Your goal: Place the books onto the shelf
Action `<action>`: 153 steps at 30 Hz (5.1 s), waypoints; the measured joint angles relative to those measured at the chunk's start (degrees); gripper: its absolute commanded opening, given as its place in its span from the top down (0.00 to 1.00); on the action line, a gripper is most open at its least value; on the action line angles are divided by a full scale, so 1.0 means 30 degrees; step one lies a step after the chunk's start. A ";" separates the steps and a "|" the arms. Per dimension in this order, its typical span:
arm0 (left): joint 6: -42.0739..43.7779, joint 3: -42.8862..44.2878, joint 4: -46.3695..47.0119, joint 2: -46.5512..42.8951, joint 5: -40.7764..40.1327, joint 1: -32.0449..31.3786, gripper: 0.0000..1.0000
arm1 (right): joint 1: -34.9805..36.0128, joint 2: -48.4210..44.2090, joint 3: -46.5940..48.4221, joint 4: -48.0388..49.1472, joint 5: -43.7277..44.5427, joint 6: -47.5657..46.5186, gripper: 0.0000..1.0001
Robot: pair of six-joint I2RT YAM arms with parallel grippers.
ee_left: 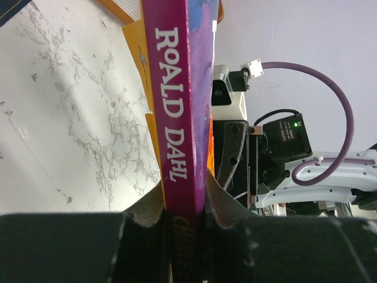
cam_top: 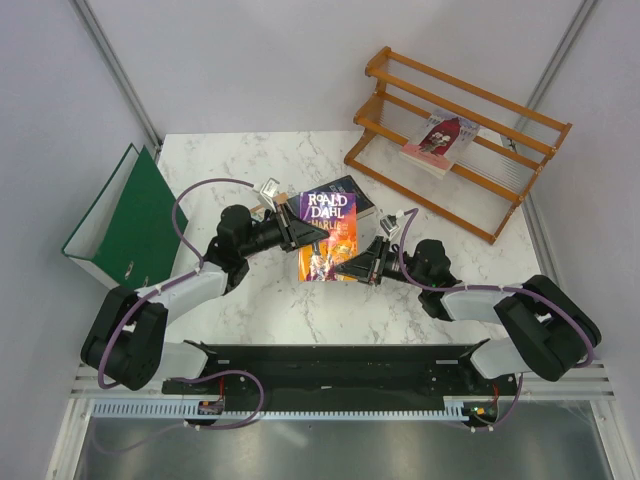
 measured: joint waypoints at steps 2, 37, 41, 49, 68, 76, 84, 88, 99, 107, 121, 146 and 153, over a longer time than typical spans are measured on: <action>0.0138 0.0226 -0.0517 0.0000 -0.0015 0.0000 0.67 | 0.0000 -0.0015 0.0007 -0.0058 0.0058 -0.0015 0.96; 0.3832 -0.3934 -1.3901 -1.1854 -0.8743 0.0124 0.00 | -0.8408 -0.0962 1.1067 -2.0065 0.0532 -0.9384 0.98; 0.3810 -0.4357 -1.3988 -1.2196 -0.8451 0.0124 0.00 | -0.9457 -0.0277 1.1956 -2.0050 0.0080 -0.9289 0.98; 0.3774 -0.4685 -1.4382 -1.2415 -0.8327 0.0124 0.00 | -1.0120 0.0299 1.2692 -2.0633 -0.0015 -0.9012 0.97; 0.3781 -0.4685 -1.4724 -1.2466 -0.8313 0.0124 0.00 | -1.1067 0.0299 1.4214 -2.2105 0.0991 -0.8276 0.96; 0.3781 -0.4685 -1.4804 -1.2524 -0.8313 0.0124 0.00 | -1.2014 0.0306 1.4214 -2.2192 0.0991 -0.7664 0.95; 0.3789 -0.4685 -1.4877 -1.2619 -0.8320 0.0124 0.00 | -1.2888 0.0437 1.4251 -2.2163 0.0874 -0.6943 0.93; 0.3789 -0.4685 -1.4928 -1.2713 -0.8320 0.0124 0.00 | -1.3100 0.0976 1.4440 -2.1966 0.0619 -0.6426 0.92; 0.3789 -0.4685 -1.4950 -1.3049 -0.8327 0.0124 0.00 | -1.3355 0.2004 1.4746 -2.0473 -0.0175 -0.4787 0.92; 0.3789 -0.4685 -1.4957 -1.3056 -0.8327 0.0124 0.00 | -1.3340 0.2033 1.4746 -1.9795 -0.0918 -0.4371 0.92; 0.3789 -0.4721 -1.5125 -1.3158 -0.8335 0.0124 0.00 | -1.2655 0.2186 1.4746 -1.9475 -0.1144 -0.4379 0.92; 0.3796 -0.4962 -1.5606 -1.3318 -0.8335 0.0124 0.00 | -1.1642 0.2492 1.4746 -1.9518 -0.0379 -0.4721 0.92; 0.3796 -0.4962 -1.5948 -1.3464 -0.8342 0.0124 0.00 | -1.2050 0.2783 1.5533 -1.9875 0.0080 -0.4714 0.92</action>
